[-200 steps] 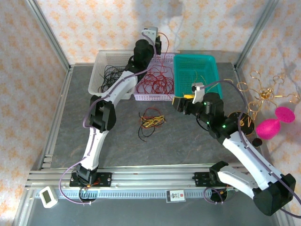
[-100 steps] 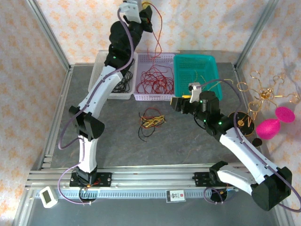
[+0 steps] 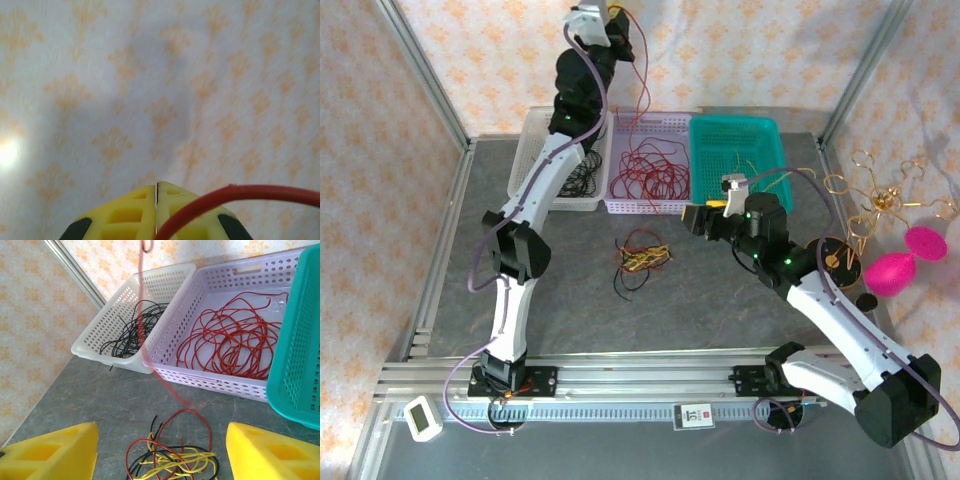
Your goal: Untangle the cables
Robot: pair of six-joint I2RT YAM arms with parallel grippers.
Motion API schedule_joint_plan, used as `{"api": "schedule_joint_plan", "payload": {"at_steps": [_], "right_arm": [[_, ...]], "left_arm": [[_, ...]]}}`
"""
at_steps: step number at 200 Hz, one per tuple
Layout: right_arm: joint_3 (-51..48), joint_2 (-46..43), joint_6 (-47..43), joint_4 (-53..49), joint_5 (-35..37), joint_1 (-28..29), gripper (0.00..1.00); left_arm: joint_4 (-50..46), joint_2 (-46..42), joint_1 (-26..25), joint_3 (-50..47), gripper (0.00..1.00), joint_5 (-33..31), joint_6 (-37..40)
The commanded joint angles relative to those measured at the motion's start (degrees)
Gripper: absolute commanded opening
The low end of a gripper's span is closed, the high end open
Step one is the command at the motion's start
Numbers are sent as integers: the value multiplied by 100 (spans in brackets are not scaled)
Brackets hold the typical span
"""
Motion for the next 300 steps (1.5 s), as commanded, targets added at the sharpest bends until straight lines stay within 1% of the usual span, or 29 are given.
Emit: {"api": "schedule_joint_plan", "payload": {"at_steps": [1, 26, 51, 88, 120, 139, 163, 178, 202, 218, 244, 267, 300], "right_arm": [[86, 15, 65, 135, -53, -51, 68], [92, 92, 79, 165, -88, -45, 68], [99, 173, 108, 205, -143, -50, 67], [106, 207, 121, 214, -144, -44, 67], [63, 235, 164, 290, -137, -45, 67], [29, 286, 192, 359, -190, -49, 67], [29, 340, 216, 389, -231, -47, 67], [20, 359, 209, 396, -238, -47, 67], [3, 396, 209, 433, -255, -50, 67], [0, 440, 221, 466, -316, -52, 66], [11, 530, 219, 504, -453, -47, 65], [38, 582, 210, 499, -515, -44, 64], [29, 637, 202, 528, -557, -45, 64]], "left_arm": [[359, 125, -3, 394, 0, -54, -254], [382, 174, 9, 404, 0, -156, -294], [341, 203, 101, 405, 0, -140, -512], [344, 17, 141, 395, 0, 24, -742], [452, -309, 152, 297, 0, 306, -886], [591, -422, 152, 229, 0, 243, -853], [755, -414, 199, 240, 0, -19, -864], [979, -342, 212, 192, 0, -150, -847], [1287, -79, 256, 255, 0, -139, -926], [1479, 118, 259, 240, 0, -137, -838], [1804, 491, 265, 281, 0, -422, -766], [1711, 859, 300, 644, 0, -565, -793], [1741, 957, 309, 631, 0, -534, -735]]}}
